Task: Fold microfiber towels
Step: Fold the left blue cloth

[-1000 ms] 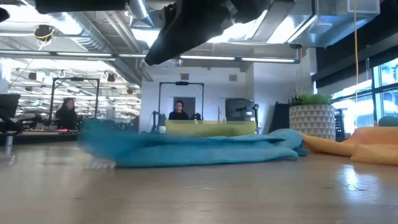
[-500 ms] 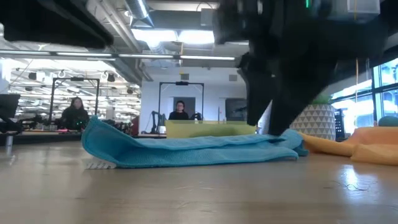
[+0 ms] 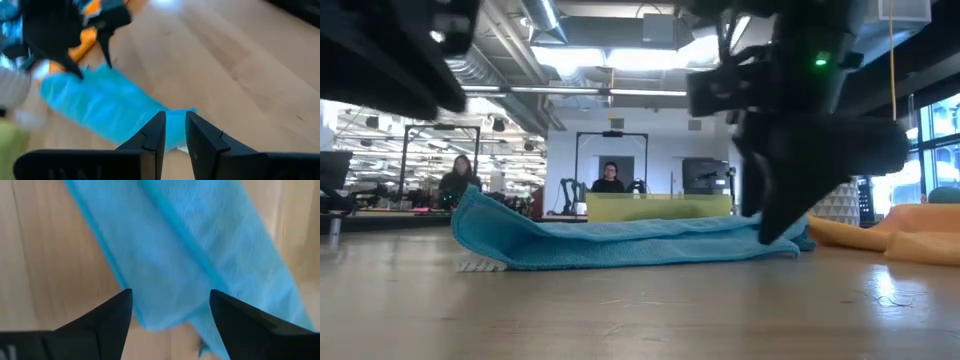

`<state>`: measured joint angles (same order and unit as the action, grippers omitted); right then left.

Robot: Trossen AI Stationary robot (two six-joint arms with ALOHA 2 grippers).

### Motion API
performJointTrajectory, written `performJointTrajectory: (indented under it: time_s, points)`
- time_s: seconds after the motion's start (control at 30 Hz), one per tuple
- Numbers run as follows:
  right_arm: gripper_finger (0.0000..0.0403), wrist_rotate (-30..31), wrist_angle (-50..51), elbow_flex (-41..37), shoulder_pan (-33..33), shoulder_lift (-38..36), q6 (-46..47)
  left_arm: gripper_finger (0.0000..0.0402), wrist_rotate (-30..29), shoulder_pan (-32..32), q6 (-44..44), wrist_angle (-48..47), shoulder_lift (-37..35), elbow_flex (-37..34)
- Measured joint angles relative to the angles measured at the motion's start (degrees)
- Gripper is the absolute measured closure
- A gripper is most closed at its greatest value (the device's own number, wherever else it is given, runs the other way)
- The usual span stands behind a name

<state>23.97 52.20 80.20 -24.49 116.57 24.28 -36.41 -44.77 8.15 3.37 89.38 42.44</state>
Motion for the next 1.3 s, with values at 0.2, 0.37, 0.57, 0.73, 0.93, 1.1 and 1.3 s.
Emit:
performJointTrajectory:
  time_s: [0.2, 0.37, 0.57, 0.73, 0.93, 1.1, 1.3]
  points:
    - [0.0136, -0.04, 5.32, 0.00, -2.62, 0.00, 1.30, 0.0335, -0.03, -1.34, 10.99, 0.12, 0.00, 0.00]
    - [0.0136, 3.41, 5.55, 0.00, -5.67, 0.00, 0.55, 0.0335, -0.02, 0.09, 18.22, 0.06, 0.00, 0.00]
    - [0.0136, 8.94, 3.80, -0.11, -8.04, 0.00, 0.35, 0.0322, 2.98, 3.69, 22.23, -0.02, 0.56, -0.05]
    - [0.0136, 8.97, -5.13, -5.76, -8.00, 0.00, 0.74, 0.0319, 2.90, 4.28, 22.27, 0.14, 0.70, -0.05]
    - [0.0142, 14.11, -9.92, -10.72, -8.42, -0.43, 3.79, 0.0319, 2.86, 3.63, 21.34, 0.06, 0.70, -0.05]
    - [0.0187, 15.63, -10.93, -10.96, -9.06, -0.21, 2.39, 0.0319, 1.53, 2.94, 20.23, 0.08, 0.70, -0.05]
    - [0.0248, 16.17, -12.61, -12.90, -8.14, -0.18, 0.74, 0.0319, -2.12, 2.69, 17.54, 0.10, 0.70, -0.05]
